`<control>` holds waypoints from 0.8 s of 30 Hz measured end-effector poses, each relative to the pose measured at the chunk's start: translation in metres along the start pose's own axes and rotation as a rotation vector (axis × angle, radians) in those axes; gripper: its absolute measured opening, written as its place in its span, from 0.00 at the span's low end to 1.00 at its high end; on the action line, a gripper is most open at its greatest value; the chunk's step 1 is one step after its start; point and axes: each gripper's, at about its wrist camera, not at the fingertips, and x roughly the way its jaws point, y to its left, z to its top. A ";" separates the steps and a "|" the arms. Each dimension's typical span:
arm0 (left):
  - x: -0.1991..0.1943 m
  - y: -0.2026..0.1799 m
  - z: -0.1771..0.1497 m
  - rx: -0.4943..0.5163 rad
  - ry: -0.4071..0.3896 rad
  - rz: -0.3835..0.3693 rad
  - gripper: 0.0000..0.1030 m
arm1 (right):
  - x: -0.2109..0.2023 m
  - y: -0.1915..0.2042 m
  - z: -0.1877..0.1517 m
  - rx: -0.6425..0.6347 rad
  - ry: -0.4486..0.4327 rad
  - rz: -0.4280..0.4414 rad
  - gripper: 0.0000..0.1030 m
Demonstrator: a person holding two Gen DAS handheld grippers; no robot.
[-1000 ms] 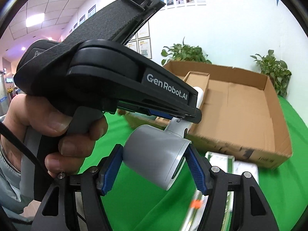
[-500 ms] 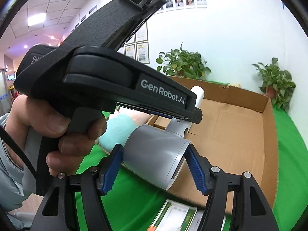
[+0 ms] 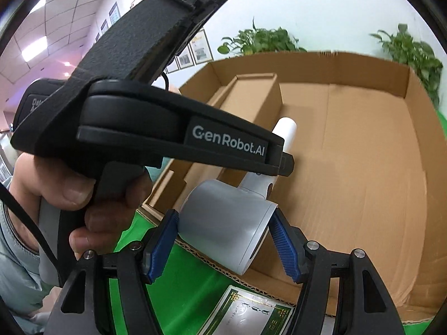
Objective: Organize objects
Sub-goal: 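Lift the hair dryer with the right gripper over the large box, then lower the hair dryer into the box beside the insert and open the right gripper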
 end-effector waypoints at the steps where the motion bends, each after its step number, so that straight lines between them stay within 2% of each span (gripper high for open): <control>1: 0.000 0.000 0.000 0.003 0.003 0.005 0.31 | 0.003 -0.003 0.000 0.004 0.006 0.003 0.62; 5: 0.005 -0.003 -0.001 0.022 0.013 0.033 0.31 | 0.017 -0.015 -0.001 0.020 0.040 0.020 0.63; 8: 0.002 -0.004 -0.002 0.020 0.030 0.001 0.30 | 0.027 -0.027 -0.002 0.056 0.071 0.008 0.63; 10: -0.004 -0.005 -0.004 0.029 0.005 0.013 0.30 | 0.031 -0.037 -0.003 0.083 0.077 0.003 0.63; 12: -0.014 -0.005 -0.005 0.036 -0.022 0.013 0.30 | 0.029 -0.042 -0.001 0.098 0.071 0.033 0.63; 16: -0.039 -0.002 -0.007 0.048 -0.085 0.026 0.30 | 0.022 -0.044 0.003 0.065 0.057 0.040 0.63; 17: -0.047 0.000 -0.011 0.061 -0.106 0.044 0.30 | 0.021 -0.046 0.003 0.065 0.060 0.041 0.61; 19: -0.056 0.003 -0.019 0.081 -0.122 0.074 0.30 | 0.021 -0.051 0.002 0.082 0.073 0.039 0.51; 20: -0.058 0.006 -0.022 0.088 -0.122 0.082 0.30 | 0.018 -0.042 -0.003 0.092 0.085 0.039 0.39; 21: -0.058 0.009 -0.026 0.092 -0.120 0.090 0.30 | 0.020 -0.043 -0.005 0.101 0.101 0.033 0.32; 22: -0.059 0.013 -0.031 0.091 -0.114 0.104 0.30 | 0.023 -0.045 -0.007 0.104 0.105 0.029 0.30; 23: -0.057 0.015 -0.034 0.087 -0.107 0.114 0.30 | 0.026 -0.047 -0.008 0.107 0.109 0.035 0.24; 24: -0.056 0.019 -0.039 0.078 -0.096 0.123 0.30 | 0.030 -0.050 -0.009 0.113 0.114 0.054 0.23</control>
